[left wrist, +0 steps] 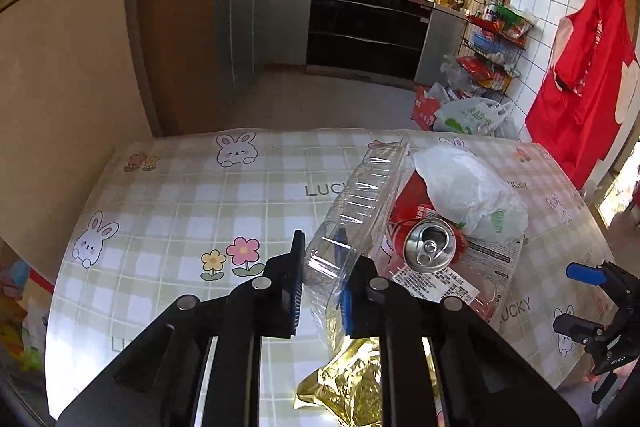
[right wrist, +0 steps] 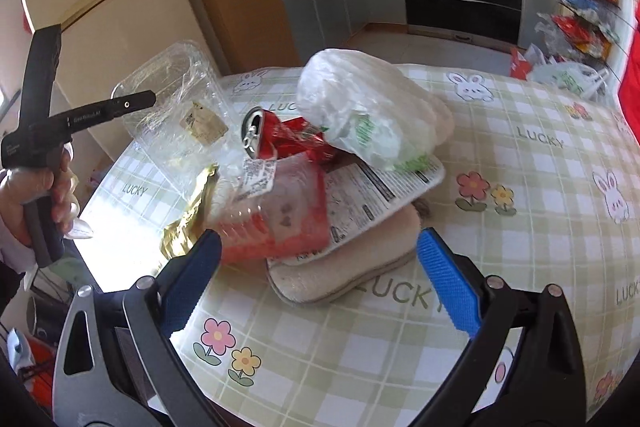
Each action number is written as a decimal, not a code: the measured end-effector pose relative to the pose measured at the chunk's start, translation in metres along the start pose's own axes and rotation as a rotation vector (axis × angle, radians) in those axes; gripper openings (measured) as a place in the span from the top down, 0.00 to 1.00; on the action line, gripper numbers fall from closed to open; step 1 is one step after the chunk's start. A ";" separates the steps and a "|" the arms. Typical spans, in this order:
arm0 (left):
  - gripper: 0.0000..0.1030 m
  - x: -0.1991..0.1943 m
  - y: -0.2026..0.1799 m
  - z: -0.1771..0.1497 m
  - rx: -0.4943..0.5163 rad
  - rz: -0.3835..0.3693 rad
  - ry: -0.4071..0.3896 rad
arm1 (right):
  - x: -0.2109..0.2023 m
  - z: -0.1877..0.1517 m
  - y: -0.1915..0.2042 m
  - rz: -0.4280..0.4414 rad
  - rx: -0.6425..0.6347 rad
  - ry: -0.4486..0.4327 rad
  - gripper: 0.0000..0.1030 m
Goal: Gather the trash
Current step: 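Hold the clear tray in the left tool while the right tool grasps the red Coke can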
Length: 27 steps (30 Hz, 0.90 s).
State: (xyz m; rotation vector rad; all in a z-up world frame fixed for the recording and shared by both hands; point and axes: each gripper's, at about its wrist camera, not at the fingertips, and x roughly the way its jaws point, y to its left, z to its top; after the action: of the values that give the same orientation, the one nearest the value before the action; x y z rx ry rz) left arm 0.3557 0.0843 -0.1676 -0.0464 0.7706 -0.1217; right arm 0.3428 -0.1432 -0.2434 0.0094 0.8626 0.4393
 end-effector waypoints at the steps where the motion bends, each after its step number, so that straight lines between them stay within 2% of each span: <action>1: 0.85 0.000 0.004 -0.001 -0.004 0.010 -0.003 | 0.004 0.005 0.004 -0.001 -0.025 0.009 0.16; 8: 0.85 -0.016 0.027 -0.009 -0.060 0.031 -0.059 | 0.034 0.032 0.028 0.012 -0.160 0.054 0.24; 14: 0.85 -0.044 0.047 -0.017 -0.113 0.042 -0.130 | 0.067 0.053 0.059 0.003 -0.315 0.087 0.25; 19: 0.85 -0.062 0.069 -0.030 -0.174 0.043 -0.153 | 0.102 0.066 0.087 -0.028 -0.435 0.126 0.26; 25: 0.85 -0.079 0.088 -0.047 -0.237 0.049 -0.168 | 0.155 0.086 0.112 -0.091 -0.577 0.219 0.26; 27: 0.85 -0.087 0.097 -0.053 -0.259 0.055 -0.183 | 0.166 0.090 0.120 -0.087 -0.617 0.253 0.26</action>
State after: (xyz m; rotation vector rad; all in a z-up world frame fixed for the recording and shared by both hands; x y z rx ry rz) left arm 0.2659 0.1918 -0.1539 -0.2784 0.6006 0.0348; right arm 0.4585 0.0442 -0.2843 -0.6615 0.9401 0.6181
